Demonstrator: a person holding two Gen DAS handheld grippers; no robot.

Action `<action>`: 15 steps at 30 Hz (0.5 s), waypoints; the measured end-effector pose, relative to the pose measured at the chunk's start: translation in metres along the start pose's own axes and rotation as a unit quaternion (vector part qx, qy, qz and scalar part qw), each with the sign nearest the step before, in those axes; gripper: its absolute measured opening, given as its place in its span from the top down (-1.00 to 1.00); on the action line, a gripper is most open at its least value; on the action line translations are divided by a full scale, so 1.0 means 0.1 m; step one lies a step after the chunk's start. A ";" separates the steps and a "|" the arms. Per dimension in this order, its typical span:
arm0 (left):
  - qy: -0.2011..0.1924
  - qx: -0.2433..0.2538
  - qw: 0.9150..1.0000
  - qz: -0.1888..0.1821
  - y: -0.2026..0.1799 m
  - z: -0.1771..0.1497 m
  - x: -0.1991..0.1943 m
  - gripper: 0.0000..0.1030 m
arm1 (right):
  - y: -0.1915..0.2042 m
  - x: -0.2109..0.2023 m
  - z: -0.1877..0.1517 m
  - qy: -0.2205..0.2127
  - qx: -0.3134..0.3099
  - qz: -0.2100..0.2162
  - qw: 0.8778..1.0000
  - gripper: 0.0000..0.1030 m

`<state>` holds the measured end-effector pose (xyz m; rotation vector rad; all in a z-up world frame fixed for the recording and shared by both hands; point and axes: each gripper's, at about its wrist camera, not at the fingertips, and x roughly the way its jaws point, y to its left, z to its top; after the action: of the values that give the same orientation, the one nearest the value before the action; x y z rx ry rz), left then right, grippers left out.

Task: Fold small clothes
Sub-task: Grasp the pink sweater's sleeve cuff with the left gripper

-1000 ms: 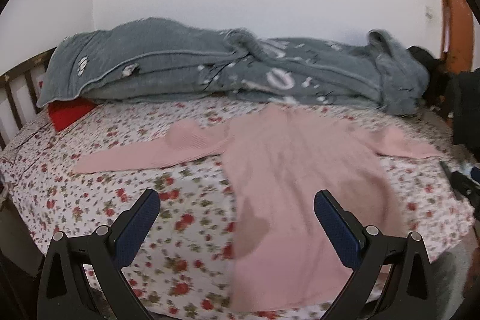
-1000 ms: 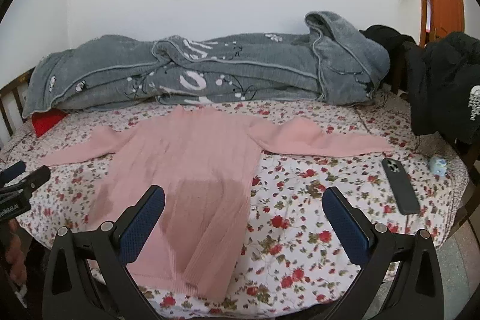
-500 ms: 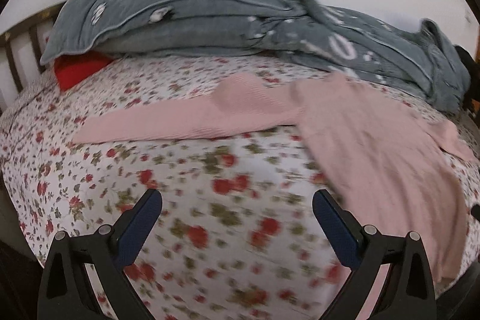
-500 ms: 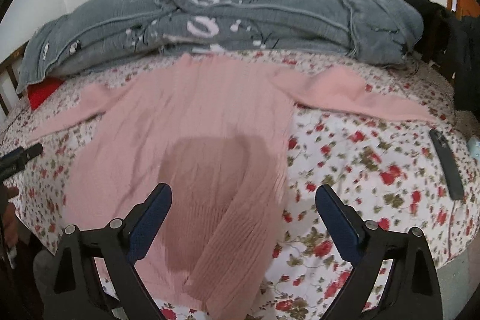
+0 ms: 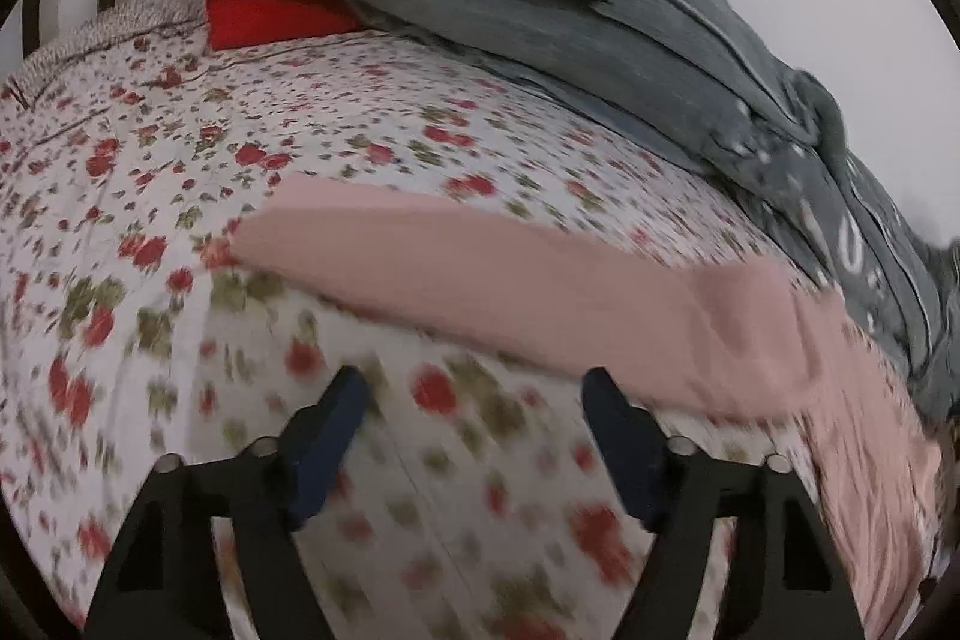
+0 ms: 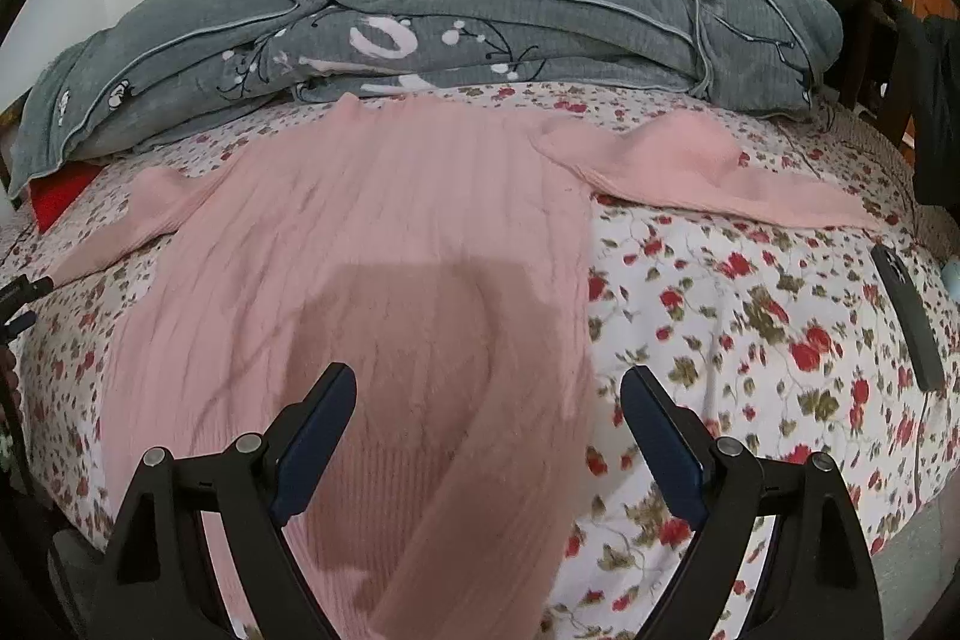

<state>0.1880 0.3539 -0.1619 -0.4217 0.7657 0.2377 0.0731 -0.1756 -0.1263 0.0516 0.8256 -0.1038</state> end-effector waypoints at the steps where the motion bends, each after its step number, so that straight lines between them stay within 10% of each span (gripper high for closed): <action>1: -0.006 -0.002 1.000 -0.001 0.04 0.04 0.04 -0.26 | 0.02 0.01 0.03 -0.001 0.002 0.000 1.000 -0.74; 6: -0.007 -0.039 0.999 -0.007 0.22 0.27 0.31 -0.14 | 0.07 0.06 0.16 -0.006 0.013 0.005 1.000 -0.74; 11: -0.009 -0.070 0.997 0.012 0.36 0.42 0.39 0.68 | 0.10 0.12 0.26 -0.006 0.004 -0.011 1.000 -0.74; 15: -0.015 -0.054 0.998 0.018 0.29 0.49 0.31 0.77 | 0.08 0.13 0.32 -0.012 0.000 -0.011 1.000 -0.74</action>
<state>0.2294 0.4034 -0.1606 -0.5060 0.7338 0.3195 0.1060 -0.1711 -0.1139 0.0409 0.8031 -0.1246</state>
